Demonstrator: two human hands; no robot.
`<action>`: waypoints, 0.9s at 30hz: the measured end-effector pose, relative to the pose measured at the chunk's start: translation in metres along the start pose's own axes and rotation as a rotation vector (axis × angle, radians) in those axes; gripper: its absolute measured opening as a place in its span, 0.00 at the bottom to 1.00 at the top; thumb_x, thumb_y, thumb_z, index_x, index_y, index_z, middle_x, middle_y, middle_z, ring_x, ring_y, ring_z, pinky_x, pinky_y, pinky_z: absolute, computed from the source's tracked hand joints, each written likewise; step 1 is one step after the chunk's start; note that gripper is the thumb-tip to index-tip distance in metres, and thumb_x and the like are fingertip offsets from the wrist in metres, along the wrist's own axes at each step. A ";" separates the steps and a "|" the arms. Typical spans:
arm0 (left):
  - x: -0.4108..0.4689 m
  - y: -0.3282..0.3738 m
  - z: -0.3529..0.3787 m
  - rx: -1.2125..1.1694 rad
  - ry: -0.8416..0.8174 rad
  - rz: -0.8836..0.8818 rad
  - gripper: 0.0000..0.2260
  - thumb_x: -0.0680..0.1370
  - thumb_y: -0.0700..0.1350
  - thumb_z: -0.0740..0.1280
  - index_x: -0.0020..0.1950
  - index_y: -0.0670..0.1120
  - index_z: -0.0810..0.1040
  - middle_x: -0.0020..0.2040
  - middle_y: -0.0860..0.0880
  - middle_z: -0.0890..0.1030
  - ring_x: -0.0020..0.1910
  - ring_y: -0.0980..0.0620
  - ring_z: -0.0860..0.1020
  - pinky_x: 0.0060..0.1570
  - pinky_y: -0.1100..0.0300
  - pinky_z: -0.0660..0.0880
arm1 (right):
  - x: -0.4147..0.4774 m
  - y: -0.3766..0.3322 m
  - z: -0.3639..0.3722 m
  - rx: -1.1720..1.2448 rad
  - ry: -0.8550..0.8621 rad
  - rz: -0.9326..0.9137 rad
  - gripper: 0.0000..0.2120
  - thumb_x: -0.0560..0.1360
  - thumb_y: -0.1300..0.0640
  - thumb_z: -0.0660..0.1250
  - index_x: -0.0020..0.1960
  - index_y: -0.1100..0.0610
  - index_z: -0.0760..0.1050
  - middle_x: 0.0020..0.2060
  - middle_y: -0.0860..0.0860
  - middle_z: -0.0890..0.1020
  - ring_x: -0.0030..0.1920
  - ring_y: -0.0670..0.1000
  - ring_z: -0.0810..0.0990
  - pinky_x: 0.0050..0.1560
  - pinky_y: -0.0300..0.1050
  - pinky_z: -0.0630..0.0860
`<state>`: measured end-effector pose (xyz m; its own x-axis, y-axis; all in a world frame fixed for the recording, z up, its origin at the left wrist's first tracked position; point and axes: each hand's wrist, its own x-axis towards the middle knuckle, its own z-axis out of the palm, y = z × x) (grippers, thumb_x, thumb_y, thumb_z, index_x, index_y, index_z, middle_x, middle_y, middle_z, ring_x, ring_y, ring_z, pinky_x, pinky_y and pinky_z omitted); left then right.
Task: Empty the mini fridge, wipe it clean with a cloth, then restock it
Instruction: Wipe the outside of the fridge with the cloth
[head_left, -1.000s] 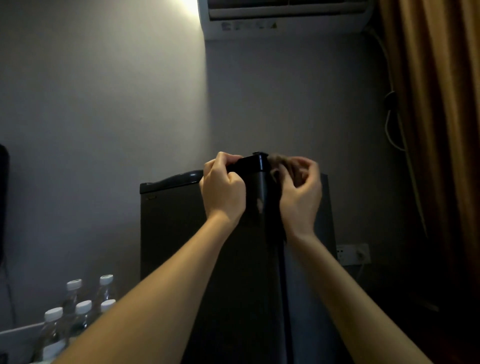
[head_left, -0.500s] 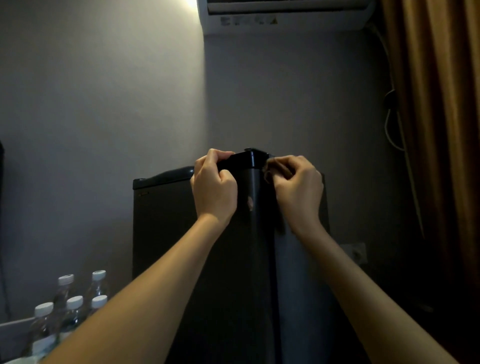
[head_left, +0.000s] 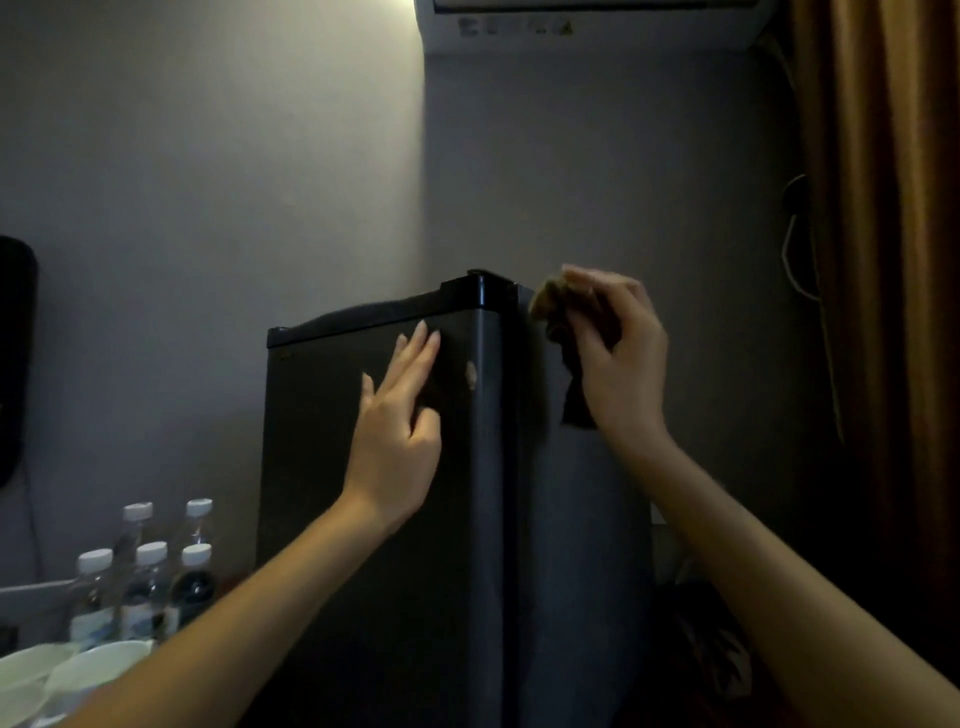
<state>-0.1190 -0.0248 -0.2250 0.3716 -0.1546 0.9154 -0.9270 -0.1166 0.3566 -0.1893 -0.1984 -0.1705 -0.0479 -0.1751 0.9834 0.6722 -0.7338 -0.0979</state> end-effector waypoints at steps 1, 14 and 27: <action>-0.010 -0.002 0.003 -0.055 -0.014 -0.037 0.31 0.77 0.29 0.55 0.77 0.50 0.58 0.77 0.61 0.54 0.75 0.66 0.50 0.76 0.62 0.42 | 0.004 0.000 0.008 0.012 0.028 -0.037 0.15 0.76 0.69 0.64 0.61 0.60 0.77 0.57 0.53 0.77 0.58 0.44 0.77 0.63 0.42 0.74; -0.042 -0.011 0.026 -0.226 0.045 -0.142 0.34 0.74 0.25 0.52 0.75 0.51 0.56 0.78 0.57 0.55 0.75 0.65 0.52 0.73 0.69 0.49 | -0.122 0.020 0.028 -0.012 -0.288 -0.249 0.21 0.79 0.65 0.59 0.71 0.59 0.68 0.72 0.53 0.68 0.74 0.52 0.64 0.72 0.54 0.66; -0.076 -0.033 -0.006 -0.010 -0.232 -0.042 0.36 0.70 0.34 0.55 0.78 0.51 0.54 0.79 0.57 0.52 0.76 0.64 0.50 0.76 0.63 0.49 | -0.185 0.013 0.040 -0.169 -0.246 -0.235 0.20 0.77 0.66 0.63 0.69 0.61 0.71 0.72 0.57 0.68 0.75 0.57 0.62 0.73 0.53 0.64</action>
<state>-0.1171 -0.0034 -0.3047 0.4108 -0.3717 0.8325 -0.9104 -0.1178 0.3967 -0.1418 -0.1495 -0.3477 0.0068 0.1585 0.9873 0.5313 -0.8370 0.1307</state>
